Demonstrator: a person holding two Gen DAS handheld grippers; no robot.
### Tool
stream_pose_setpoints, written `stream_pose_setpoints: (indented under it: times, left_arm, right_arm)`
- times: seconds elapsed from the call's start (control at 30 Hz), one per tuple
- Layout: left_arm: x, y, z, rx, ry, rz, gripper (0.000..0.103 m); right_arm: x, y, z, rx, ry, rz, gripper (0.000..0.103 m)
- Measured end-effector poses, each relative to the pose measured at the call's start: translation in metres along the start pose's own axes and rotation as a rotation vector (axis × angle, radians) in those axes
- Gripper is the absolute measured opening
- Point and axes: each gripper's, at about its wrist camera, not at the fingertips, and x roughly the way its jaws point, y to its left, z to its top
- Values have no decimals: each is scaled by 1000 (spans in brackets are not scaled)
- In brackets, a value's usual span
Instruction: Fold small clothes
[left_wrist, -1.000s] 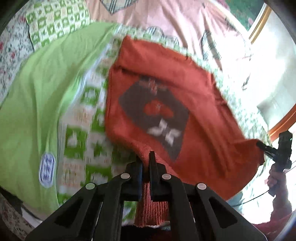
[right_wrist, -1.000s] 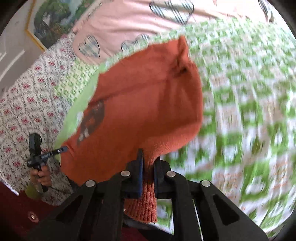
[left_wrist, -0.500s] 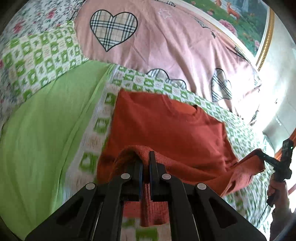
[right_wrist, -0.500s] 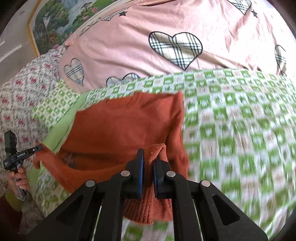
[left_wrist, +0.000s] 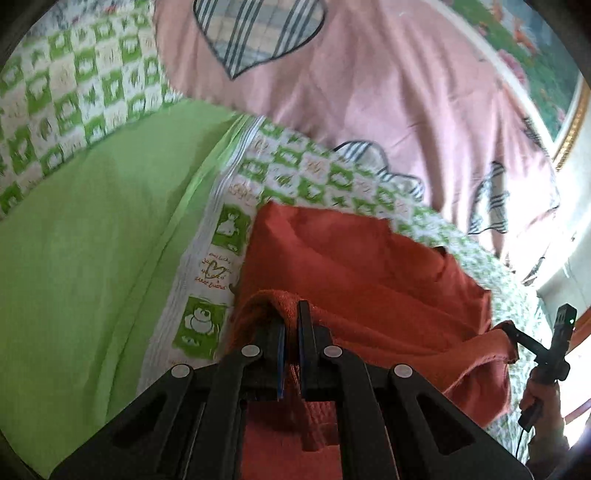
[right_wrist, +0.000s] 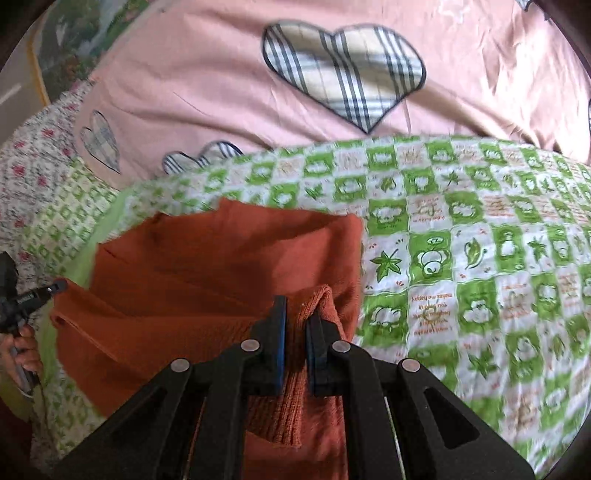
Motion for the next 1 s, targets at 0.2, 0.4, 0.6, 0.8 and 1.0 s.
stream_pose_setpoints:
  times: [0.2,0.4,0.6,0.8,1.0]
  left_arm:
    - [38,10,1,-23,66,44,7]
    - [-3,4,-23,1,59,36,21]
    - [-28,-32,-74,108,134,-67,22]
    - [13,-84,-81,291,213,-60,23]
    - [56,-78,-21,284,190,19,22]
  right_arm:
    - [24,-9,1,37,41,-5,14]
    - [-20,-2,-5,33,-32,-33,31]
    - [-45,52,-35,-133,-24,96,31]
    - [6,117,-59,-362,141,215,31]
    - [61,74,-5,-220,139,57,30]
